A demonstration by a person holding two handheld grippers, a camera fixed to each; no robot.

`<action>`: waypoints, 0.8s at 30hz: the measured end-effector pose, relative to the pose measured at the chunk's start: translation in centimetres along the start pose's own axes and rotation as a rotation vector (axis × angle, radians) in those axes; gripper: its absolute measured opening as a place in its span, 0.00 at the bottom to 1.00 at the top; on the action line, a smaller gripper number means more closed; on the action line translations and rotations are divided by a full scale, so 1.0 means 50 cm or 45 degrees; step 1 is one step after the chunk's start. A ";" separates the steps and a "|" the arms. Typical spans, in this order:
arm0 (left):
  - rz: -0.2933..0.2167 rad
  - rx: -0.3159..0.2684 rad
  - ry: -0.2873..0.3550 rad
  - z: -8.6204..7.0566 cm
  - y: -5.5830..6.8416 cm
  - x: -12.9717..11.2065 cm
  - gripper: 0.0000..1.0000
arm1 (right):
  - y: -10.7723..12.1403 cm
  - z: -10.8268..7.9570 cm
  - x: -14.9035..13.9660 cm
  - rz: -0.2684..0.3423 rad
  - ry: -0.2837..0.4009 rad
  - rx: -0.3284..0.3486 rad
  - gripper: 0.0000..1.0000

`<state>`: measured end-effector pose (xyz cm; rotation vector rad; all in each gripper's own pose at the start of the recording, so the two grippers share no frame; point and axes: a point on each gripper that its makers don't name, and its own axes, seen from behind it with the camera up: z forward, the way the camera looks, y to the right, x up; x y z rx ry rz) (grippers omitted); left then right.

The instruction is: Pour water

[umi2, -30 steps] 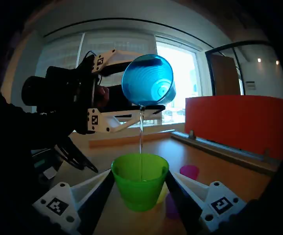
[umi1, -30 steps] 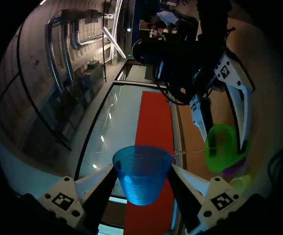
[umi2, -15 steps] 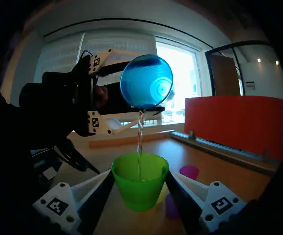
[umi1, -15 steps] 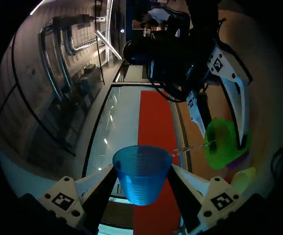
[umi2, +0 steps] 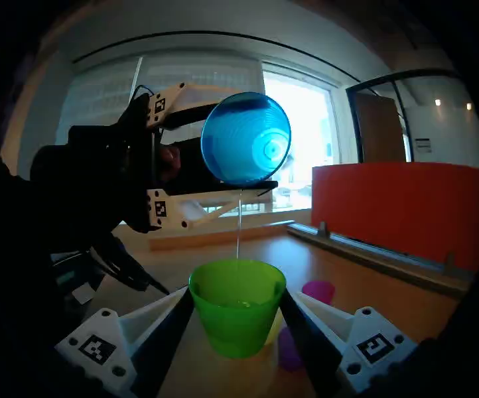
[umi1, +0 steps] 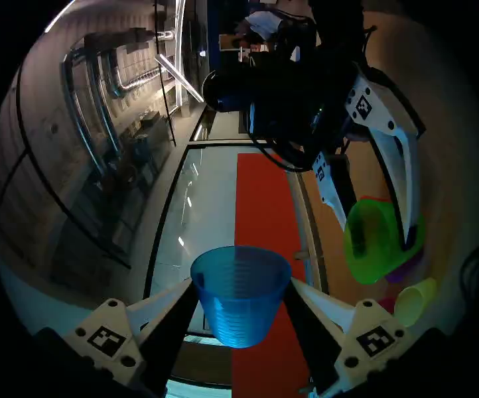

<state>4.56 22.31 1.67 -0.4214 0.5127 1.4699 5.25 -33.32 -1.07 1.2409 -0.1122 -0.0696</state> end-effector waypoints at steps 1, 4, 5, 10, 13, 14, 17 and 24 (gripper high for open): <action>0.003 0.000 -0.001 0.000 0.001 0.001 0.84 | 0.000 0.000 0.000 0.000 0.000 -0.001 0.90; 0.011 0.000 -0.004 -0.002 0.004 0.002 0.84 | 0.001 0.000 0.000 -0.001 0.000 -0.003 0.90; 0.014 0.000 -0.005 -0.002 0.005 0.003 0.84 | 0.001 0.000 -0.001 -0.001 0.000 -0.003 0.90; 0.018 -0.001 -0.008 0.000 0.004 0.002 0.84 | 0.003 -0.003 -0.001 0.000 0.001 -0.006 0.90; 0.014 0.000 -0.008 0.003 0.000 0.000 0.84 | 0.004 -0.004 0.000 -0.001 0.002 -0.008 0.90; 0.012 0.000 -0.008 0.004 -0.001 0.000 0.84 | 0.004 -0.004 0.000 -0.001 0.002 -0.008 0.90; 0.006 -0.001 -0.010 0.008 -0.005 -0.004 0.84 | 0.004 -0.005 0.001 -0.001 0.004 -0.009 0.90; -0.052 -0.010 -0.032 0.017 -0.003 -0.021 0.84 | 0.001 -0.005 0.003 -0.003 0.005 -0.011 0.90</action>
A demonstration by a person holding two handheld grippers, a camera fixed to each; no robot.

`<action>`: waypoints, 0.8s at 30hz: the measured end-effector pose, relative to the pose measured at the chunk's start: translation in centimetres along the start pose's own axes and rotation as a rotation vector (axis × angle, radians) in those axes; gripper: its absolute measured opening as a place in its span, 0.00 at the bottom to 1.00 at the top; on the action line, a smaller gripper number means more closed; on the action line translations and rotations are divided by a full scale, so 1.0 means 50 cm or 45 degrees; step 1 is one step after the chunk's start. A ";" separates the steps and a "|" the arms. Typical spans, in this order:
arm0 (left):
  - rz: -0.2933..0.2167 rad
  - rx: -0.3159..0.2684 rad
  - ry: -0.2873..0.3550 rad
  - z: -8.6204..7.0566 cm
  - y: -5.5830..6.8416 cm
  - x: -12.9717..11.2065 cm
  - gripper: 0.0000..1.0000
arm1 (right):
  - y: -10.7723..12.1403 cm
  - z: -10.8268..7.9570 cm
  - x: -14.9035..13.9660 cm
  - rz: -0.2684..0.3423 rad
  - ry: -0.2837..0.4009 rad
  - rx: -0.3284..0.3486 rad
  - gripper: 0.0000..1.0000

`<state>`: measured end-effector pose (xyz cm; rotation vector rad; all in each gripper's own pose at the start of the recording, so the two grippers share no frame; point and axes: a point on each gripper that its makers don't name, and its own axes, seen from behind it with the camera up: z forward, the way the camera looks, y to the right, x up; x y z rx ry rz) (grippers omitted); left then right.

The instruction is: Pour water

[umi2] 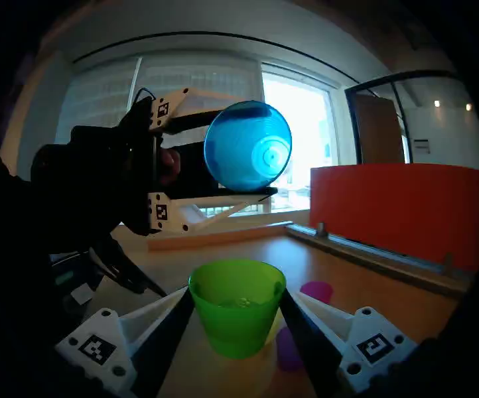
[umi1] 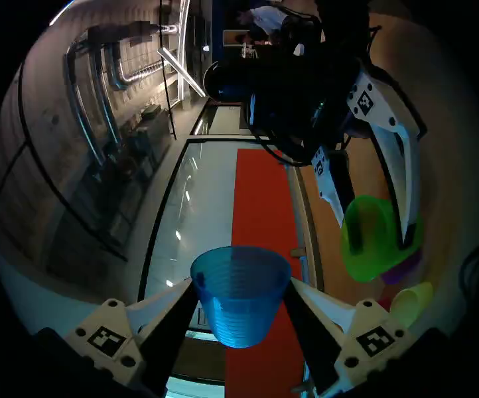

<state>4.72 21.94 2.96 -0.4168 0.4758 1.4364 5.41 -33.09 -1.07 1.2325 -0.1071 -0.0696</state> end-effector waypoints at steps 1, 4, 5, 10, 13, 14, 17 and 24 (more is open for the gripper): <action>-0.014 0.000 -0.003 0.000 0.001 -0.002 0.84 | 0.000 0.000 0.000 -0.001 0.000 0.000 0.90; -0.071 -0.003 -0.012 -0.001 0.005 -0.008 0.84 | 0.001 -0.001 0.000 -0.001 0.000 -0.002 0.90; -0.097 -0.006 -0.016 -0.001 0.007 -0.010 0.84 | 0.002 -0.001 0.000 -0.001 -0.001 -0.002 0.90; -0.207 -0.038 -0.016 -0.002 0.021 -0.017 0.84 | 0.002 -0.002 0.001 -0.003 -0.002 -0.006 0.90; -0.255 -0.048 -0.019 -0.002 0.027 -0.022 0.84 | 0.001 -0.003 0.003 -0.004 -0.001 -0.006 0.90; -0.272 -0.049 -0.022 -0.001 0.029 -0.024 0.84 | 0.001 -0.002 0.004 -0.005 -0.001 -0.007 0.90; -0.338 -0.053 -0.030 0.000 0.036 -0.030 0.84 | 0.000 -0.002 0.006 -0.008 -0.002 -0.008 0.90; -0.524 -0.068 -0.031 0.004 0.047 -0.042 0.84 | 0.002 -0.002 0.010 -0.014 -0.008 -0.016 0.90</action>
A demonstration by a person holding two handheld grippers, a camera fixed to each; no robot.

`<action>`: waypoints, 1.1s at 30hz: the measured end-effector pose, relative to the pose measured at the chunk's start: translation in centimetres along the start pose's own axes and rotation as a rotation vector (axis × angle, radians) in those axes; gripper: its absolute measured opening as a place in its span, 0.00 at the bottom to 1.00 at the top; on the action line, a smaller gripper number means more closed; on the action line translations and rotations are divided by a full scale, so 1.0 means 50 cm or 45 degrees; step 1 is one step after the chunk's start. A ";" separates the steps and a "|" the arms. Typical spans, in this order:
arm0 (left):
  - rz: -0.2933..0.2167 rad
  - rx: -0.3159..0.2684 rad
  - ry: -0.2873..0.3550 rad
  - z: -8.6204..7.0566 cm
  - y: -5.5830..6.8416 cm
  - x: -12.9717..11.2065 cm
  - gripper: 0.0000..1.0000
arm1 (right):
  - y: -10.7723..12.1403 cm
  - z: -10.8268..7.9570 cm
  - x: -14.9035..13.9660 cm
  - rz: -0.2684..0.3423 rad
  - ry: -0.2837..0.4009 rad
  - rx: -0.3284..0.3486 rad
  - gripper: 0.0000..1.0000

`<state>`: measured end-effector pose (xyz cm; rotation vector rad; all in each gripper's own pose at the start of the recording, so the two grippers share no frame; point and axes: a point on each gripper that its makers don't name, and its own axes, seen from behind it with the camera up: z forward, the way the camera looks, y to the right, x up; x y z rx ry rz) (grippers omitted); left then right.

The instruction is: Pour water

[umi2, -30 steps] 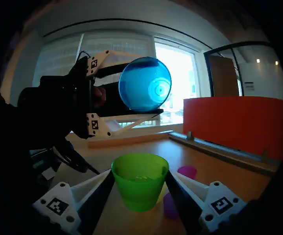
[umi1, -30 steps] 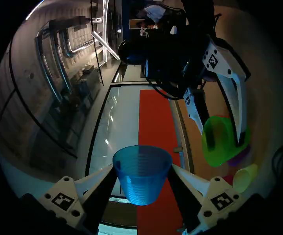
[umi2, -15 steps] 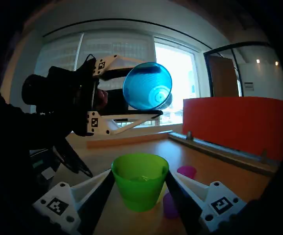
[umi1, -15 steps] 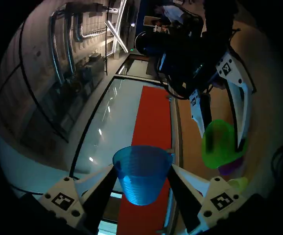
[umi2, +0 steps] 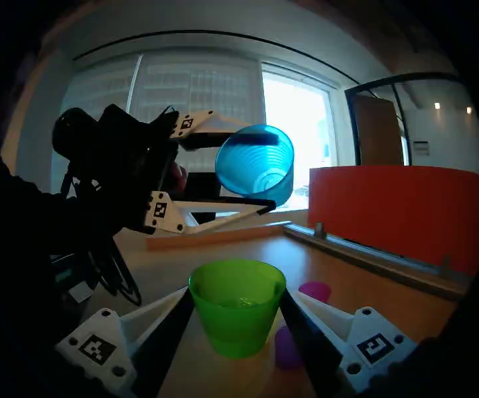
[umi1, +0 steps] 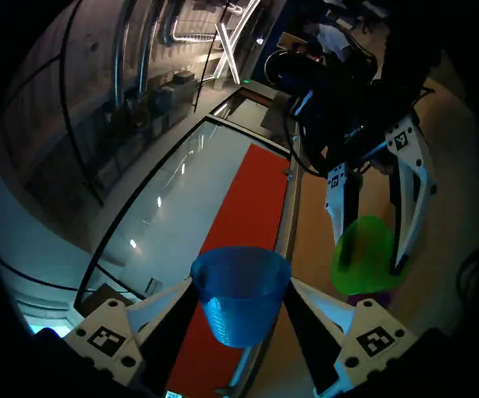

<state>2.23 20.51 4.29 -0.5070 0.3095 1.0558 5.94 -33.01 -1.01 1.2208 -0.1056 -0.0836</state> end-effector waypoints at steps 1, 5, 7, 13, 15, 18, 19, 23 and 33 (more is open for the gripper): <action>-0.022 -0.001 0.001 0.000 0.000 -0.002 0.84 | 0.000 0.000 0.001 0.000 0.000 -0.001 0.90; -0.113 0.004 0.001 -0.001 -0.003 -0.013 0.84 | 0.000 -0.001 0.005 -0.002 -0.002 -0.005 0.90; -0.165 0.010 0.000 -0.002 -0.004 -0.019 0.84 | -0.001 -0.003 0.006 -0.005 -0.003 -0.007 0.90; -0.350 0.016 -0.007 -0.009 -0.010 -0.035 0.84 | -0.005 -0.010 0.013 -0.008 -0.003 -0.012 0.90; -0.418 0.016 -0.009 -0.010 -0.013 -0.040 0.84 | -0.005 -0.013 0.016 -0.009 -0.001 -0.015 0.90; -0.513 0.018 -0.005 -0.010 -0.019 -0.047 0.84 | -0.006 -0.017 0.017 -0.013 0.001 -0.019 0.90; -0.545 0.015 -0.004 -0.009 -0.019 -0.047 0.84 | -0.006 -0.019 0.018 -0.013 0.002 -0.020 0.90; -0.675 -0.002 0.013 -0.009 -0.020 -0.046 0.84 | -0.006 -0.024 0.022 -0.017 0.006 -0.026 0.90; -0.982 -0.017 -0.046 -0.008 -0.014 -0.094 0.84 | -0.006 -0.035 0.039 -0.018 0.021 -0.054 0.90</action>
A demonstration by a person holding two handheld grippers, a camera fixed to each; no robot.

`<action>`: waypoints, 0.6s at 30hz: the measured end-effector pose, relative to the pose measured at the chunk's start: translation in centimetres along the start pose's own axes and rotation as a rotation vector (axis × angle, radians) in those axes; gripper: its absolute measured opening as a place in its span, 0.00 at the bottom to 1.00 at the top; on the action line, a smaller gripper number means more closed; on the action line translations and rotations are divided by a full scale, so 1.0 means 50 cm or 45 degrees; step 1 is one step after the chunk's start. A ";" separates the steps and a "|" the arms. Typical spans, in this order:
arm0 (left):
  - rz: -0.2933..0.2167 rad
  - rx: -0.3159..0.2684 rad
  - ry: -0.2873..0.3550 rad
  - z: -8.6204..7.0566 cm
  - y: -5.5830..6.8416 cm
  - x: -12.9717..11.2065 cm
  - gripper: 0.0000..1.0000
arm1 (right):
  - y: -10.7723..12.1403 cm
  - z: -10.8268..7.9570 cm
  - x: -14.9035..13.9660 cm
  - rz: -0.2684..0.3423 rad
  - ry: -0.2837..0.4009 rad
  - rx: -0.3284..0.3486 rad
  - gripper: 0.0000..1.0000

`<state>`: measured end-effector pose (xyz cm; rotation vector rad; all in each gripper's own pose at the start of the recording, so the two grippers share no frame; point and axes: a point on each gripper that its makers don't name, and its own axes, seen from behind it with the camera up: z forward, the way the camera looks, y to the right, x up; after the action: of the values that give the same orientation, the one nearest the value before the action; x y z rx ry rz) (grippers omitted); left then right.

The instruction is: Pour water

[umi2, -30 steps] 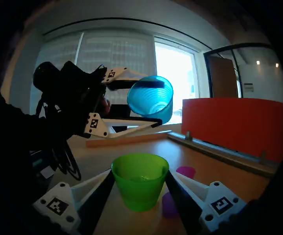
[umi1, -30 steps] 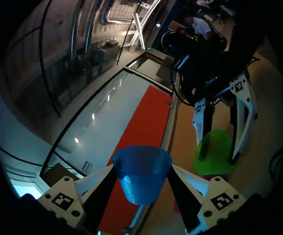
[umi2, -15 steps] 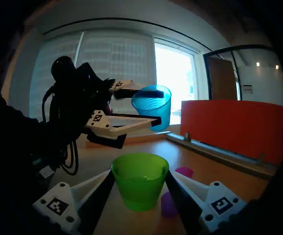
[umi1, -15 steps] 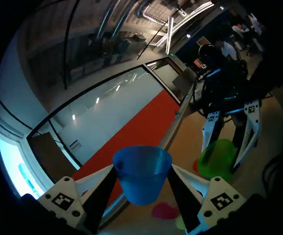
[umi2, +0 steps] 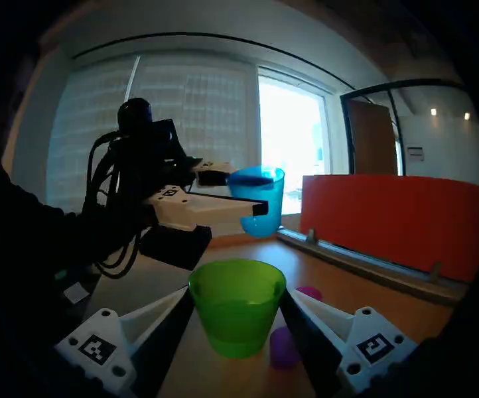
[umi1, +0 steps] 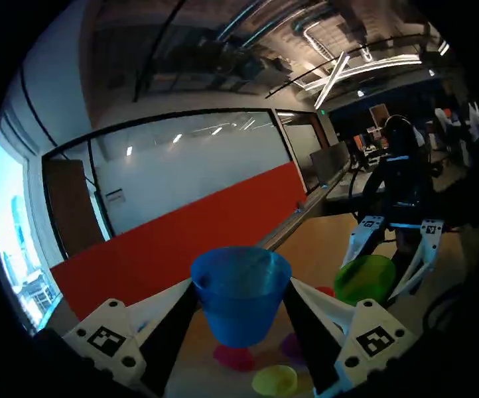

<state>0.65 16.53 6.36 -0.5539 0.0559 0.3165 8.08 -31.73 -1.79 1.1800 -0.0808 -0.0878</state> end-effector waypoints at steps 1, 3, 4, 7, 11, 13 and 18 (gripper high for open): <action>-0.032 -0.005 0.001 -0.001 -0.001 -0.003 0.84 | -0.001 -0.001 0.002 -0.001 0.002 -0.001 0.90; -0.099 -0.014 0.005 -0.003 -0.002 -0.010 0.84 | -0.001 -0.004 0.005 -0.003 0.005 -0.003 0.90; -0.131 -0.018 0.007 -0.004 -0.001 -0.012 0.84 | -0.001 -0.004 0.007 -0.005 0.005 -0.005 0.90; -0.225 -0.030 0.015 -0.004 -0.002 -0.018 0.84 | -0.001 -0.005 0.012 -0.008 0.006 -0.009 0.90; -0.302 -0.041 0.026 -0.004 -0.006 -0.019 0.84 | -0.002 -0.005 0.016 -0.009 0.011 -0.012 0.90; -0.316 -0.042 0.027 -0.005 -0.009 -0.018 0.84 | -0.002 -0.005 0.017 -0.009 0.011 -0.013 0.90; -0.335 -0.052 0.028 -0.006 -0.006 -0.017 0.84 | 0.000 -0.004 0.018 -0.011 0.010 -0.019 0.90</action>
<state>-0.07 15.91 6.37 -0.5978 -0.0029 0.0551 8.98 -31.64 -1.87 1.1659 -0.0680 -0.0909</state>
